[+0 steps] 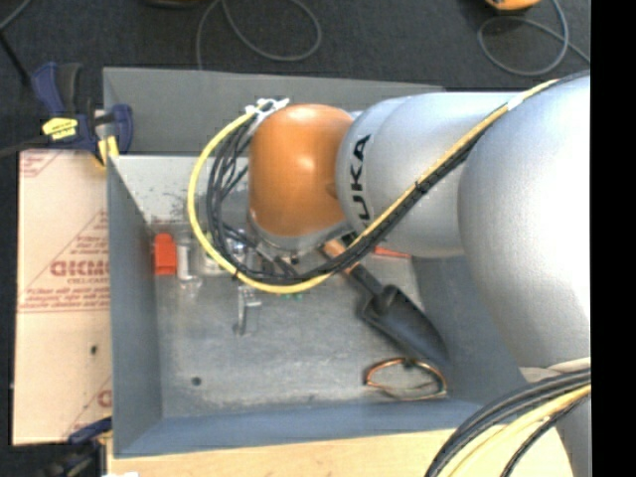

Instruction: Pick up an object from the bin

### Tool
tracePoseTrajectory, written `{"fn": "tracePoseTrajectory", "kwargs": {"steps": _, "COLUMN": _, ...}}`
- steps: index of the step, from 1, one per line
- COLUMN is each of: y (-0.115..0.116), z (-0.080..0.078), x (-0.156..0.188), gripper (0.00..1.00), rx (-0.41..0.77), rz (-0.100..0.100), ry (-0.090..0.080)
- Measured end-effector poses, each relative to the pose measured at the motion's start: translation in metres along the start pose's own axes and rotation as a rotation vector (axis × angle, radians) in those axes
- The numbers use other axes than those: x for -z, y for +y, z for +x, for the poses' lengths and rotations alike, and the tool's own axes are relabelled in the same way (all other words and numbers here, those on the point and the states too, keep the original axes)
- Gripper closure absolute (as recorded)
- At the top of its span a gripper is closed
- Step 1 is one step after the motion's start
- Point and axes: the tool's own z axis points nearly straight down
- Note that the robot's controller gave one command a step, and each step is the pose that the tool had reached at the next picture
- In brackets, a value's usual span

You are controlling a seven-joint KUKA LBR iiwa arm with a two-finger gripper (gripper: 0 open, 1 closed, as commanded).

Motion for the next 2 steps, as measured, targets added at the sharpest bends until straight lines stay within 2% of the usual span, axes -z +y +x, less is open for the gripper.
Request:
{"fn": "tracePoseTrajectory", "kwargs": {"steps": 1, "y": 0.019, "z": -0.03, "x": -0.019, "gripper": 0.0, "rx": -0.157, "rz": -0.001, "ry": 0.005}}
{"fn": "tracePoseTrajectory", "kwargs": {"steps": 2, "y": 0.05, "z": -0.054, "x": -0.016, "gripper": 0.0, "rx": 0.013, "rz": 0.0, "ry": -0.003}}
